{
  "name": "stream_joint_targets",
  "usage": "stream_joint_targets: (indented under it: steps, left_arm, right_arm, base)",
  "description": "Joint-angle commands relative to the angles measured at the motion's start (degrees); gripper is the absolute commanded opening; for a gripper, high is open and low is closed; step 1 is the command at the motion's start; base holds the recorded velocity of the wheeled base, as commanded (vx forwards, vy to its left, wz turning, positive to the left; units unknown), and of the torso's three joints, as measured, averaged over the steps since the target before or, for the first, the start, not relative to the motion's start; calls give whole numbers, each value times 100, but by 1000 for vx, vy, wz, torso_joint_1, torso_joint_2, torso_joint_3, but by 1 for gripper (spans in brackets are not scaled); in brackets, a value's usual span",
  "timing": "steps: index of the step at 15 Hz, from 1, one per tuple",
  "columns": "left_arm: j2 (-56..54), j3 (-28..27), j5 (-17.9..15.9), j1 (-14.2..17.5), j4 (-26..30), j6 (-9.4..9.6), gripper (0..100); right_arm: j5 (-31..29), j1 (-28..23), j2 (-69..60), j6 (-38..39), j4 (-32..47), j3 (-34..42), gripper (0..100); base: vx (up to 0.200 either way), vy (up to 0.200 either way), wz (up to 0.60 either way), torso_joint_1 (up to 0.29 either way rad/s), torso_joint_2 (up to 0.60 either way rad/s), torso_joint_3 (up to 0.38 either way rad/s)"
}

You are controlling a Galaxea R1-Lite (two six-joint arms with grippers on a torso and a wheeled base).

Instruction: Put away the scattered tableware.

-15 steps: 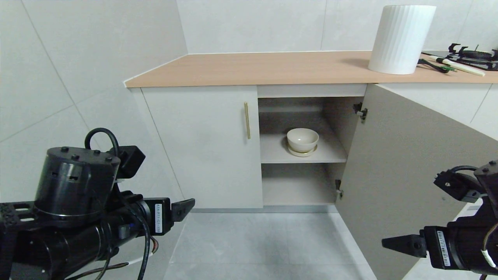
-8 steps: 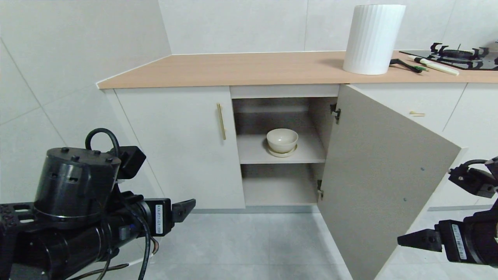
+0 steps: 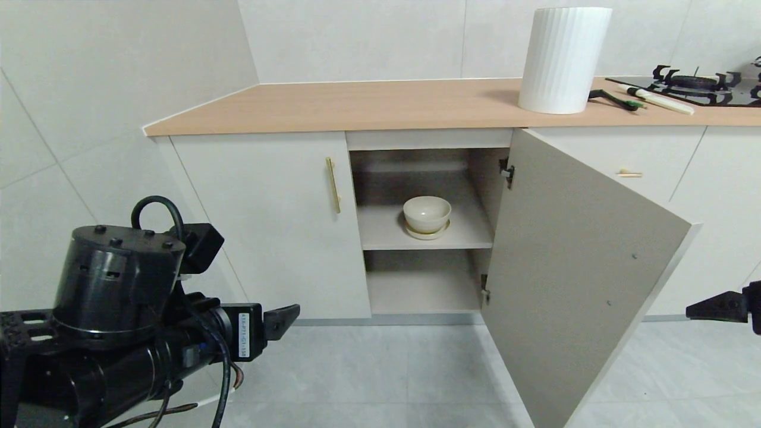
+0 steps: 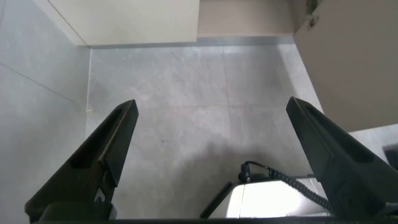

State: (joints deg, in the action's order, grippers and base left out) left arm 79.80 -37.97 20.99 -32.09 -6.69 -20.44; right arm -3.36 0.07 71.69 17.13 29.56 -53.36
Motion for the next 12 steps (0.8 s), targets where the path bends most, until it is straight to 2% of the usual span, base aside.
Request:
stream_joint_targets:
  steps: [1, 6, 7, 12]
  left_arm:
    - [9, 0, 1, 1, 1, -3, 100]
    - [1, 0, 1, 1, -7, -3, 100]
    - [1, 0, 1, 1, -7, -3, 100]
    - [1, -26, 1, 1, -7, -12, 100]
  right_arm:
    - [11, -482, 90, -52, -117, -157, 100]
    - [38, -913, 864, 151, -1506, 133, 100]
    - [46, -904, 1145, 300, -1954, 282, 100]
    - [82, -886, 1883, 335, -3229, 766, 100]
  base:
    - [0, 0, 0, 0, 0, 0]
    - [0, 0, 0, 0, 0, 0]
    - [0, 0, 0, 0, 0, 0]
    - [0, 0, 0, 0, 0, 0]
